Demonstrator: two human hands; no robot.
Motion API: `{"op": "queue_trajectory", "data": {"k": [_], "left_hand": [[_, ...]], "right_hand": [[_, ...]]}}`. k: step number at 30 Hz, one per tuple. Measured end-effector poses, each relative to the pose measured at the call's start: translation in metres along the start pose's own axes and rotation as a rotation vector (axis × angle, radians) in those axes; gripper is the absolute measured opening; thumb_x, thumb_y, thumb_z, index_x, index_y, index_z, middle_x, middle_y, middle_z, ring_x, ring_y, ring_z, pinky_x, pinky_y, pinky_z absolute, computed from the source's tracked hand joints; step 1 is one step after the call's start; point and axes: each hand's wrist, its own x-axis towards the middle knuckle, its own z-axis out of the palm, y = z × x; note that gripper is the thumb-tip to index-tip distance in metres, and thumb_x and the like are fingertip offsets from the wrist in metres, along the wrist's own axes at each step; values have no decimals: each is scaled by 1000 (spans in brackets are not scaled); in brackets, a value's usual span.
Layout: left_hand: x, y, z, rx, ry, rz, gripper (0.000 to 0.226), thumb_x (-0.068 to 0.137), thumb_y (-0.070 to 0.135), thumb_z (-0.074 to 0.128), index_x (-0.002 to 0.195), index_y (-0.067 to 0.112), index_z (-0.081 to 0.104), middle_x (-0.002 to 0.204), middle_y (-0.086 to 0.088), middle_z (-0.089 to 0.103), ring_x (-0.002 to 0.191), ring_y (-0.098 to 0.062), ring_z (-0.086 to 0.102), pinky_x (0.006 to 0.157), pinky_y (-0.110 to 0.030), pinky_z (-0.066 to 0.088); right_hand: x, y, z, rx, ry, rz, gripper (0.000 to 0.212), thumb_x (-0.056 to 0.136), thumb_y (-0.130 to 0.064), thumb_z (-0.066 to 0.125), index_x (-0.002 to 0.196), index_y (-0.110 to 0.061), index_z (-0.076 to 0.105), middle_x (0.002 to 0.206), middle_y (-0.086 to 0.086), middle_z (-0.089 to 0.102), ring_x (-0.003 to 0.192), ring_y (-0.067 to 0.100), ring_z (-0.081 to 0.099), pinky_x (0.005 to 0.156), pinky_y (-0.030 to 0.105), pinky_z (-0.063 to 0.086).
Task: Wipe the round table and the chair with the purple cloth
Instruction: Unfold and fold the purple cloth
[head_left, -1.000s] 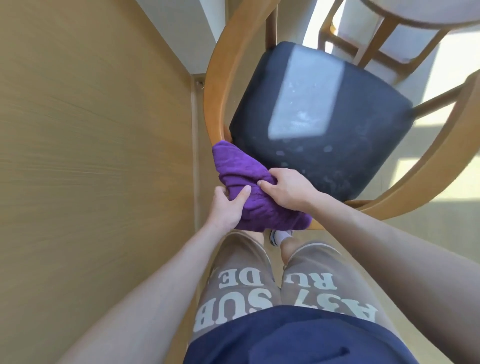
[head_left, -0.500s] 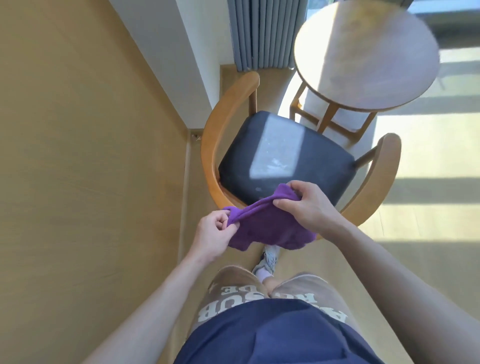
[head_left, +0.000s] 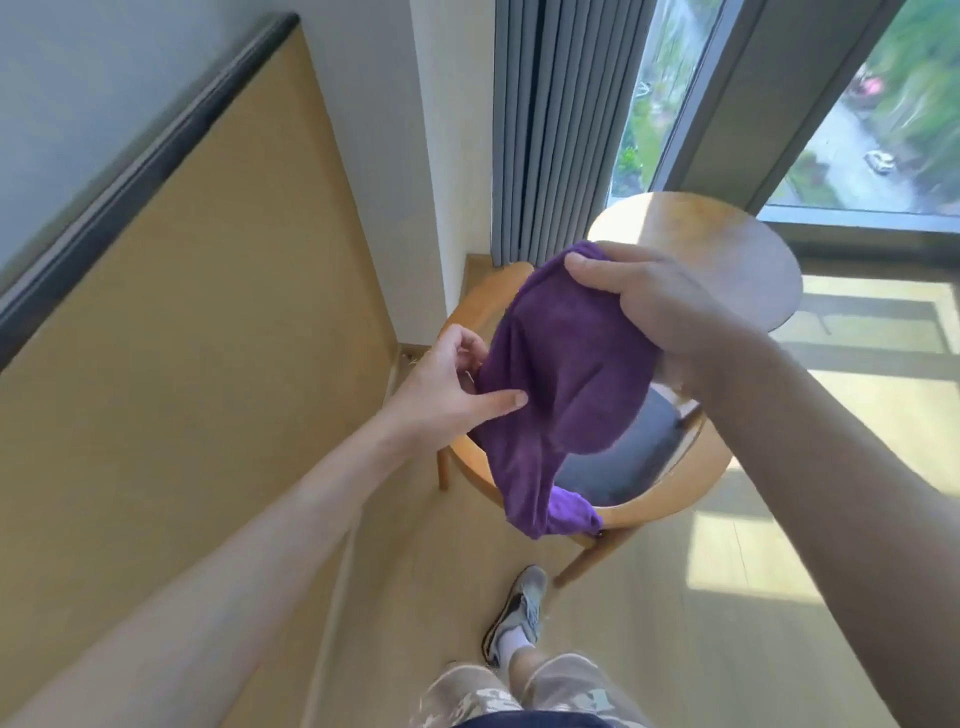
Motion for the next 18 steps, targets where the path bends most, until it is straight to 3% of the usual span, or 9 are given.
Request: {"op": "queue_trajectory", "data": {"k": [2, 4, 7, 10, 12, 13, 15, 17, 18], "left_hand": [[-11, 9, 6, 58, -20, 8, 60, 75, 20, 91, 119, 19, 50, 96, 8, 64, 66, 7, 61, 60, -14, 49], [-19, 13, 17, 100, 7, 55, 68, 71, 13, 93, 125, 10, 51, 99, 8, 62, 76, 9, 64, 63, -12, 50], [-25, 15, 37, 185, 17, 44, 77, 67, 32, 97, 128, 20, 52, 114, 9, 60, 102, -5, 64, 78, -5, 48], [-30, 37, 58, 190, 65, -55, 60, 88, 28, 81, 134, 31, 42, 113, 31, 47, 104, 6, 55, 76, 7, 36], [-25, 54, 68, 125, 115, -102, 30, 103, 20, 61, 131, 22, 54, 114, 18, 61, 113, -5, 60, 90, -8, 45], [-22, 68, 71, 95, 147, -111, 22, 105, 17, 55, 126, 19, 60, 116, 7, 67, 115, -13, 63, 96, -20, 49], [-14, 96, 75, 42, 193, -108, 14, 105, 14, 53, 112, 16, 65, 115, -6, 72, 114, -22, 66, 97, -31, 53], [-9, 129, 79, -34, 232, -66, 10, 103, 12, 57, 101, 17, 66, 98, -1, 75, 99, -16, 71, 87, -28, 58], [-7, 146, 80, -75, 237, -35, 10, 102, 10, 59, 99, 17, 65, 86, 5, 74, 85, -8, 72, 74, -21, 58]], "right_hand": [[-14, -14, 12, 129, 7, -17, 11, 97, -20, 66, 101, -11, 70, 74, 4, 70, 61, 16, 68, 53, 27, 54], [-25, -24, 23, 272, -9, -30, 9, 97, -16, 64, 102, -9, 67, 71, 6, 65, 57, 15, 64, 53, 25, 53], [-36, -43, 32, 515, 5, -9, 9, 97, -14, 64, 105, -9, 63, 76, 7, 64, 60, 18, 64, 57, 27, 56], [-42, -72, 26, 754, -35, -57, 4, 100, -8, 57, 96, -9, 59, 71, 6, 59, 57, 19, 60, 54, 26, 54], [-45, -91, 17, 894, -137, -126, 6, 101, -1, 52, 95, -4, 53, 73, 10, 56, 55, 21, 61, 52, 30, 56], [-46, -98, 10, 920, -204, -157, 2, 101, 0, 51, 100, -2, 52, 79, 13, 57, 60, 24, 64, 57, 34, 60], [-47, -107, -9, 868, -331, -187, 11, 100, -1, 49, 110, 1, 53, 97, 21, 62, 81, 33, 69, 81, 42, 62], [-45, -107, -34, 707, -357, -191, 19, 100, -1, 47, 117, 3, 54, 119, 29, 62, 98, 40, 67, 94, 45, 58], [-43, -105, -48, 600, -341, -203, 21, 99, 1, 46, 118, 3, 56, 118, 29, 61, 101, 42, 65, 95, 45, 57]]}}
